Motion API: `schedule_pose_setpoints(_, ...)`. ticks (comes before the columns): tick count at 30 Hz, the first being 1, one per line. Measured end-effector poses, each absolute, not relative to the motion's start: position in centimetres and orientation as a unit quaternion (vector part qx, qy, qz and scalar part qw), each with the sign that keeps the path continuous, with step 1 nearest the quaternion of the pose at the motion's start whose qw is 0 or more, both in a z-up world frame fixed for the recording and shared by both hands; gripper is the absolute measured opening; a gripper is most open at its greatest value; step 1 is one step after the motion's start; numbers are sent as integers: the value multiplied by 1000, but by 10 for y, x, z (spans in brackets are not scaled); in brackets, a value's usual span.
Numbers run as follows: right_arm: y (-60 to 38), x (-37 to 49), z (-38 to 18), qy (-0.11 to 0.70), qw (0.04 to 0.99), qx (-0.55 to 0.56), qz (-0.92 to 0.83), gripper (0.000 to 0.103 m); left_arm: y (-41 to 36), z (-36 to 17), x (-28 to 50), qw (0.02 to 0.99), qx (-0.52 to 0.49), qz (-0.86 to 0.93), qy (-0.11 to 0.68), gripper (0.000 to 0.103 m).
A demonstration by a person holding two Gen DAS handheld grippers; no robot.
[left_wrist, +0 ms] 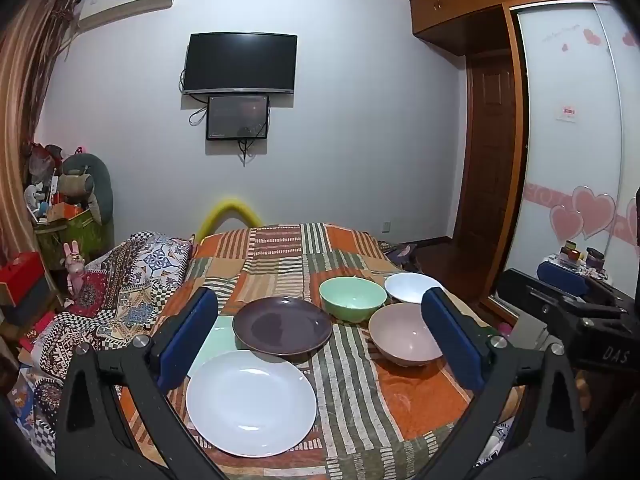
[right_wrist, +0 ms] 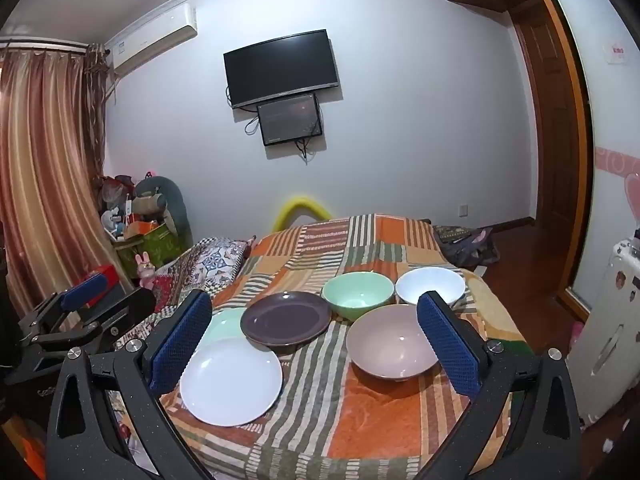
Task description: Organize plates and bowls
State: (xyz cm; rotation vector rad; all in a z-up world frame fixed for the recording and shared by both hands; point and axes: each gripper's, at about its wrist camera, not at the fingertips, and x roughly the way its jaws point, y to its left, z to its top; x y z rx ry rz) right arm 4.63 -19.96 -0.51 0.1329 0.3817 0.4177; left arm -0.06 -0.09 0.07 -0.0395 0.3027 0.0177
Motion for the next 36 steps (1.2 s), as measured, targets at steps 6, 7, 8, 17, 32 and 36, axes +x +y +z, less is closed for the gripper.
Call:
schedule_pose_setpoints(6,-198,46,-4,179,961,54,206,102,-1,3,0,988,-28,13,151,103)
schedule_pose_setpoints(7,-197,46,-4,180,960,56,206,102,-1,4,0,988,-31,15,150,103)
schedule_pose_setpoints(8,-195,44,-9,177,961,47,205,102,5,9,-3,989,-27,5,142,103)
schedule_pose_setpoints(17,-192,41,-6,176,961,46,209,102,8,6,-6,990,-31,14,136,103)
schedule_pose_setpoints(32,-189,45,-6,177,961,42,209,102,7,4,-6,990,-33,18,136,103)
schedule_pose_setpoints(36,-189,45,-5,177,961,42,209,102,7,4,-5,990,-32,18,136,103)
